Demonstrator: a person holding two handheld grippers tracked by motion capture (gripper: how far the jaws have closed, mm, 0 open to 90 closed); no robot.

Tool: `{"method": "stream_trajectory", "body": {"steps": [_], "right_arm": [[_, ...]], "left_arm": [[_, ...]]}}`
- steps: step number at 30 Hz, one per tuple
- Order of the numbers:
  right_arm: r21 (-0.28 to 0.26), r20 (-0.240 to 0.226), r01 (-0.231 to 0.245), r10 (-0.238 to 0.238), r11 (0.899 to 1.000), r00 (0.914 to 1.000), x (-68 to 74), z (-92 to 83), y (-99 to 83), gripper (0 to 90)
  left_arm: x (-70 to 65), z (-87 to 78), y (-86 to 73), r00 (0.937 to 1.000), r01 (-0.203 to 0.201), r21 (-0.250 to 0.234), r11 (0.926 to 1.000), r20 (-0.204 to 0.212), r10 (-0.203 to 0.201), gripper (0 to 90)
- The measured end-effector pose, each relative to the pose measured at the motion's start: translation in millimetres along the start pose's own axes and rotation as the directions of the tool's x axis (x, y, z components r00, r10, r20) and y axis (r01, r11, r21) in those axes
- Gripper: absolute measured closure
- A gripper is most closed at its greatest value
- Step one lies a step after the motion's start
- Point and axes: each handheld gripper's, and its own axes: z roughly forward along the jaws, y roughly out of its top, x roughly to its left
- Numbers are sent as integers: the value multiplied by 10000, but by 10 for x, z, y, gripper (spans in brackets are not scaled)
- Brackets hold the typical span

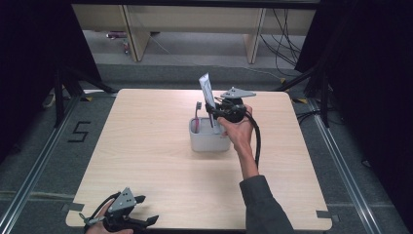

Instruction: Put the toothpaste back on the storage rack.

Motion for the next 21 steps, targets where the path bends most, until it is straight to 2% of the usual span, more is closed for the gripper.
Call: {"method": "stream_trajectory", "body": {"steps": [1,3,4,11,14,15,16,17,18,19,20,21], "right_arm": [[-37,-121,-99,98,9999,9999,0,15,-6,755],[72,-17,-237,237,9997,9997,8,19,-10,755],[44,17,-121,121,9999,9999,1,28,-11,755],[78,85,-184,183,9998,9998,8,69,-37,755],[76,15,39,-39,10000,10000,-8,85,-53,754],[80,55,-170,170,9998,9998,3,88,-64,754],[131,-56,-112,112,9999,9999,-3,92,-69,754],[147,52,15,-16,9999,10000,-11,94,-80,754],[144,104,-95,93,9999,9999,-8,97,-94,754],[88,-42,-122,122,9999,9999,-18,109,-108,754],[203,11,-455,455,9988,9990,0,101,-122,754],[177,66,-45,44,9998,10000,-31,109,-136,754]], "left_arm": [[1,-8,4,10000,-24,125,9999,33,24,177],[1,-6,4,10000,-18,60,10000,-15,18,177],[5,-9,5,10000,-19,107,9999,30,19,176],[2,-9,3,9999,-112,117,9999,-16,112,177],[-1,-11,4,10000,-59,98,9999,-56,60,177],[0,-10,4,10000,-79,100,9999,-45,80,177],[5,-11,5,9999,-122,139,9998,7,122,177],[4,-10,4,9999,-126,132,9998,-6,126,177],[0,-9,5,9999,-121,104,9999,-64,122,177],[1,-9,5,9999,-123,106,9999,-60,123,177],[1,-9,4,9999,-131,99,9999,-55,132,177],[0,-8,3,9999,-121,103,9999,-56,121,177]]}}
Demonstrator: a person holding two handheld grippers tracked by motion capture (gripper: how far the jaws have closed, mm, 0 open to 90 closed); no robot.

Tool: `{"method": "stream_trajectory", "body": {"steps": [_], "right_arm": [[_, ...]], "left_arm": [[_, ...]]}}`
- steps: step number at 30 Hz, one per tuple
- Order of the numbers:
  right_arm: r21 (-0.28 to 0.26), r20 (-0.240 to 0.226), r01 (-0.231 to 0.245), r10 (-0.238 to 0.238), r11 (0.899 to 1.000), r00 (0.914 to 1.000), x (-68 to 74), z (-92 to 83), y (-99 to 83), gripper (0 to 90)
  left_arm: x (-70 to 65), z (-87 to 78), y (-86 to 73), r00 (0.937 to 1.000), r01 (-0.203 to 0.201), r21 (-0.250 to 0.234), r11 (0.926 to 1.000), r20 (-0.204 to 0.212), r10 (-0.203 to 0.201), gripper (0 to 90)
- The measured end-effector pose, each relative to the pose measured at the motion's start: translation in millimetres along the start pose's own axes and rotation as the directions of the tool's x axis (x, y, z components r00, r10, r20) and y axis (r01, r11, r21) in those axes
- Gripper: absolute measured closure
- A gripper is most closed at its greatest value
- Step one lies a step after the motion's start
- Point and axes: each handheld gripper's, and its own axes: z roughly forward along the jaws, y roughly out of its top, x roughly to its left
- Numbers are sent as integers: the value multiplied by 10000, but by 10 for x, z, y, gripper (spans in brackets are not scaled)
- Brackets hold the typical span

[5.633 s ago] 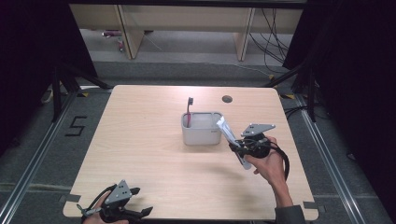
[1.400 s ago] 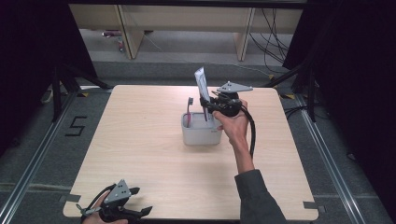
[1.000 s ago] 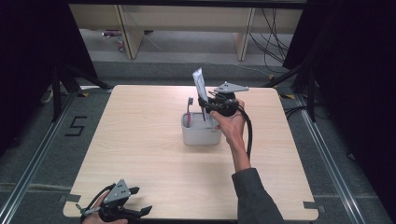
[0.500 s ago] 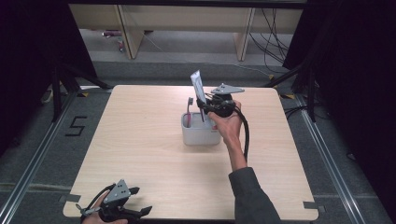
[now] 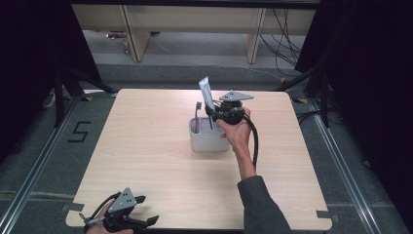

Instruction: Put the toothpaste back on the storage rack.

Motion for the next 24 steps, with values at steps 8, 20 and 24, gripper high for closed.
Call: {"method": "stream_trajectory", "body": {"steps": [8,20,24], "right_arm": [[24,-120,-148,148,9999,9998,-6,37,-66,754],[520,-17,30,-29,9986,10000,7,98,-195,752],[675,-17,-102,103,9977,9999,33,121,-228,752]], "left_arm": [[4,2,2,9999,9,36,10000,104,-10,177],[3,6,-1,10000,-45,28,10000,-33,45,177],[0,6,-2,10000,20,24,10000,-15,-20,177]]}}
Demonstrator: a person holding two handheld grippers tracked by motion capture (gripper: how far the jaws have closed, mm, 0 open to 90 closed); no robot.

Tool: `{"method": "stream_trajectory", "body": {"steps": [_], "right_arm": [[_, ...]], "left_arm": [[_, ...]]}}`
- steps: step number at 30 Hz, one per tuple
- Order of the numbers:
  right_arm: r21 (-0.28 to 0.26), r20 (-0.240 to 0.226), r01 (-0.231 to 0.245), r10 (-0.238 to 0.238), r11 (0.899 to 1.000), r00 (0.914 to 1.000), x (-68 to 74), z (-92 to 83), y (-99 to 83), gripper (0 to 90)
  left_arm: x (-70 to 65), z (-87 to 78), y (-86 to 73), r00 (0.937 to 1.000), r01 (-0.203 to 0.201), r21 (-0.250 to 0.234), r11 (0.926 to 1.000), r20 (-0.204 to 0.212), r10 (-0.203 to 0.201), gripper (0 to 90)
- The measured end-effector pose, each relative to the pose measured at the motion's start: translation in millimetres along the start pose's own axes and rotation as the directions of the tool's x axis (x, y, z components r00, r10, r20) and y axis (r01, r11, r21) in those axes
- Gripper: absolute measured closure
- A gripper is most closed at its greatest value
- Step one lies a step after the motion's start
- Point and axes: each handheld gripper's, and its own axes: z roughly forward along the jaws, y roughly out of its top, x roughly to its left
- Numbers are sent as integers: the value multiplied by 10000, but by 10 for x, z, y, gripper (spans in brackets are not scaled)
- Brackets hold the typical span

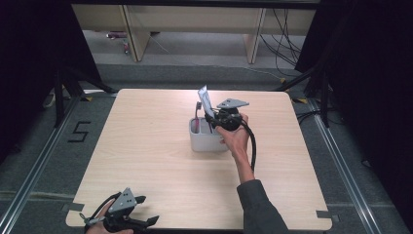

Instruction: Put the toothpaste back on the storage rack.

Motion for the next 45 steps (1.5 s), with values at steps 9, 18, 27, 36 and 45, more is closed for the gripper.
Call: {"method": "stream_trajectory", "body": {"steps": [9,18,27,36,45], "right_arm": [[469,48,222,-224,9987,9997,1,20,-45,750],[852,107,373,-384,9957,9992,13,37,-62,744],[1069,197,53,-74,9943,9998,24,42,-105,717],[1202,386,284,-332,9923,9987,33,52,-128,670],[39,0,192,-192,9998,9998,24,-55,-37,563]], "left_arm": [[-4,3,-1,10000,-27,-5,10000,56,27,177],[-6,2,0,10000,-48,41,10000,65,48,177],[-8,8,-1,10000,-19,-54,10000,53,20,178],[-7,0,2,10000,-48,-10,10000,36,48,179],[-16,11,2,10000,-33,-118,9999,46,33,179]]}}
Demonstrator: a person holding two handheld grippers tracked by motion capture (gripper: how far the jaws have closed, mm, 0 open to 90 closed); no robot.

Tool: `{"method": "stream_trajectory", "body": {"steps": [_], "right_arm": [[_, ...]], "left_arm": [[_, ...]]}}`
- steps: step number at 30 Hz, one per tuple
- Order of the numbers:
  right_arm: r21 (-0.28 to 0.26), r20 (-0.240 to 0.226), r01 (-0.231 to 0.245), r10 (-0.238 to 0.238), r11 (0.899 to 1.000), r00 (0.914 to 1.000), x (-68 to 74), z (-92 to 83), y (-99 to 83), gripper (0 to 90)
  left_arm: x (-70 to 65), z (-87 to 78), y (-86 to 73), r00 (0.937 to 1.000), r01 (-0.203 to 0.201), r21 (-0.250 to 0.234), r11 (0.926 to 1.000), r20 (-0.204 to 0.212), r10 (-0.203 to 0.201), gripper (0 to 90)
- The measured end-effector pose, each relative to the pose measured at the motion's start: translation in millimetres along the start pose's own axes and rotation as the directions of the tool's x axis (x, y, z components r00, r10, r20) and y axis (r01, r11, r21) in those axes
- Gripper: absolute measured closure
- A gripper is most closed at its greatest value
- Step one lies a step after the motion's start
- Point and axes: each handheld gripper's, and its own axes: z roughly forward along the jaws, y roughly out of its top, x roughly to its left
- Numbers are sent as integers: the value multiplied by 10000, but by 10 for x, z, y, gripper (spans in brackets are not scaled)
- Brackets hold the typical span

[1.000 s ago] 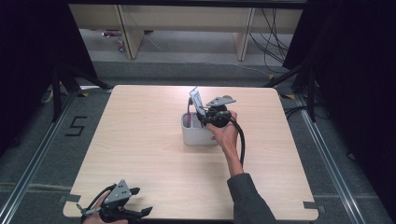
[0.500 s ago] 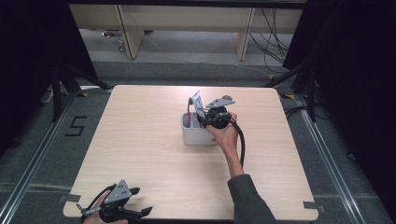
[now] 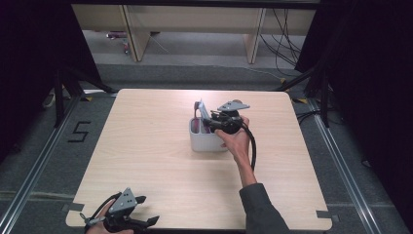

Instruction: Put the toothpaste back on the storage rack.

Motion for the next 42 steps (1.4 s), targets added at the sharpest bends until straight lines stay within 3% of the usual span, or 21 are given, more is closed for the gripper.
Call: {"method": "stream_trajectory", "body": {"steps": [2,3,5,7,9,12,19,22,24,25,26,28,29,31,32,35,37,38,39,40,42], "right_arm": [[-117,10,-23,23,9999,10000,19,-42,31,559],[-49,-12,-336,335,9994,9994,47,-65,35,554],[-93,94,109,-108,9999,9999,31,-106,50,542],[-162,-100,-121,120,9998,9999,47,-126,46,535],[-169,47,62,-61,9998,10000,27,-181,48,528],[-287,50,-56,57,9996,10000,6,-259,31,517],[-272,248,-233,240,9994,9994,-52,-471,-68,470],[-241,277,-493,500,9985,9984,-63,-553,-130,455],[-417,316,-352,365,9985,9988,-94,-605,-173,453],[-417,362,-662,677,9969,9970,-78,-631,-188,450],[-441,277,-560,573,9975,9980,-97,-650,-203,440],[-430,92,-724,728,9965,9973,-112,-690,-227,426],[-402,-18,-1052,1052,9936,9944,-101,-712,-239,428],[-540,120,-806,813,9953,9966,-110,-746,-249,429],[-416,-23,-1120,1120,9928,9937,-84,-761,-253,426],[-446,64,-895,899,9950,9959,-80,-787,-254,419],[-426,21,-1036,1038,9937,9946,-49,-800,-259,418],[-501,-48,-702,700,9963,9975,-53,-796,-264,418],[-390,-98,-923,920,9950,9957,-25,-820,-264,417],[-479,13,-878,879,9950,9961,-18,-826,-271,416],[-390,26,-751,753,9964,9972,0,-865,-270,412]], "left_arm": [[2,-6,-1,10000,-45,92,9999,38,44,179],[3,-7,-1,10000,-55,93,9999,28,55,178],[3,-8,-1,10000,-21,119,9999,28,20,179],[7,-10,-2,10000,-22,196,9998,-37,23,179],[4,-11,-2,10000,11,153,9999,-13,-11,179],[7,-10,-2,10000,9,148,9999,-20,-9,179],[14,1,-1,10000,-59,137,9999,54,58,178],[29,-6,-2,9996,-267,334,9991,-32,268,179],[22,-2,-2,9999,-166,235,9996,-43,167,179],[23,-5,0,9999,-159,250,9996,-38,160,179],[37,-14,1,9994,-321,401,9987,-125,326,179],[25,1,-4,9999,-139,221,9997,-80,141,179],[26,1,-4,9999,-148,240,9996,-82,150,179],[34,-7,-2,9996,-271,338,9991,-83,274,179],[35,-8,-1,9995,-288,350,9990,-91,291,179],[27,-1,-2,9999,-143,235,9996,-69,145,179],[33,-10,0,9996,-249,321,9992,-107,253,178],[32,0,-2,9996,-217,227,9995,-179,221,178],[35,-1,-2,9995,-265,268,9993,-181,270,179],[17,4,-6,10000,-37,91,10000,-4,37,179],[15,8,-6,10000,-37,82,10000,31,37,179]]}}
